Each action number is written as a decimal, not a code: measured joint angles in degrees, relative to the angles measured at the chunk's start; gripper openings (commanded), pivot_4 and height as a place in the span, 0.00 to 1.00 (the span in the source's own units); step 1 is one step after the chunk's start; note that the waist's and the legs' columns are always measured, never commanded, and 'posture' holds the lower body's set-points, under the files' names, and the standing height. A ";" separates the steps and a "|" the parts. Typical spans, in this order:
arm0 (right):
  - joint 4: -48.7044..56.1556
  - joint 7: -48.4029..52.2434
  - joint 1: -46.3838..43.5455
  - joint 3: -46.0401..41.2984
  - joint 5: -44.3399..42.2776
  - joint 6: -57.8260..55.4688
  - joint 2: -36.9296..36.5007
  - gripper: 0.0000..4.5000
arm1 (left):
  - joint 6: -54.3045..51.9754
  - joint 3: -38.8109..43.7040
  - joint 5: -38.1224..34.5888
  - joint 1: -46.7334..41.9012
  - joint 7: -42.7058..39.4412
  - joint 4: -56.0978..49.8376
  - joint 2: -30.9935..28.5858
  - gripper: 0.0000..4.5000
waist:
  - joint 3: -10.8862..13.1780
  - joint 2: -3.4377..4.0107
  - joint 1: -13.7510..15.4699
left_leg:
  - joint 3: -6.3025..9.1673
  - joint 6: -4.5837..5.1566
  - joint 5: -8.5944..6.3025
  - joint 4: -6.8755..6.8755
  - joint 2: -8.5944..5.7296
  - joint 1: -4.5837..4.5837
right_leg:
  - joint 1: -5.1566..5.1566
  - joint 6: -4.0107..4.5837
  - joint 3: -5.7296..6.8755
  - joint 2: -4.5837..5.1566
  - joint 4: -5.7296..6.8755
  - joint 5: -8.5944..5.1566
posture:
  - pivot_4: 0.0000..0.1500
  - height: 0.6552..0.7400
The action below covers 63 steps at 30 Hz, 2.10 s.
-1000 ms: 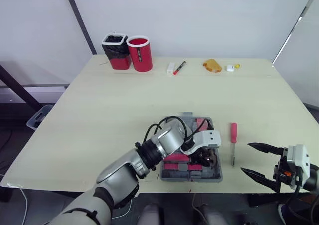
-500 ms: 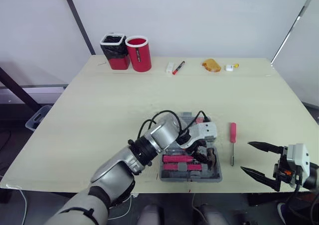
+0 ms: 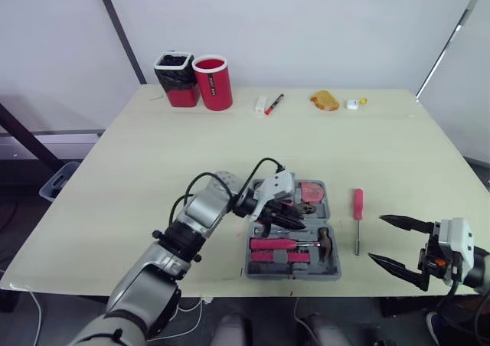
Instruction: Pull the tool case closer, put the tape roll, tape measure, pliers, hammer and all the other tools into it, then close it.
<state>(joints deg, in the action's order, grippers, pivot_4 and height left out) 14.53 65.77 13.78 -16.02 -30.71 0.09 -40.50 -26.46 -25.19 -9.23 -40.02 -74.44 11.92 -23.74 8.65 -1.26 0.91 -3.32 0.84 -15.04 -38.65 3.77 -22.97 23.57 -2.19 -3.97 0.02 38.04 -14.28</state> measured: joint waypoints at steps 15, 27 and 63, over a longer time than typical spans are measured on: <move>-1.12 0.05 -0.65 0.31 0.09 0.00 0.01 1.00 | 18.86 -2.38 6.58 6.57 -0.07 9.84 0.45 0.01 | -0.02 0.03 -0.15 | 0.02 0.00 0.00 0.01 -0.02 0.04 | -0.05 -0.01 -0.03 -0.01 0.01 0.00 | 1.00 1.00; -1.91 -3.23 0.02 0.19 0.39 -0.16 2.35 1.00 | 20.64 5.84 1.98 8.73 3.14 11.07 0.99 0.01 | -0.12 0.18 -0.21 | 0.02 0.00 0.00 0.01 -0.02 0.07 | -0.07 -0.02 -0.03 -0.01 0.04 0.01 | 1.00 1.00; -8.43 -13.16 10.58 -9.64 1.73 1.13 7.93 1.00 | 14.57 47.15 -19.22 51.24 14.77 -11.74 -13.74 0.97 | -0.17 0.20 -1.37 | -0.36 -0.03 -0.01 0.24 0.31 0.30 | 0.00 0.07 -0.10 0.04 -0.02 -0.25 | 1.00 1.00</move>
<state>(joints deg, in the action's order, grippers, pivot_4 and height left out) 6.10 52.61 24.36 -25.66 -28.98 1.22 -32.57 -11.89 21.96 -28.45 11.22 -59.67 0.18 -37.48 8.48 -1.06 -0.46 -3.68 0.81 -15.05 -38.41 4.08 -22.67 23.56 -2.12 -4.07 0.06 38.02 -14.53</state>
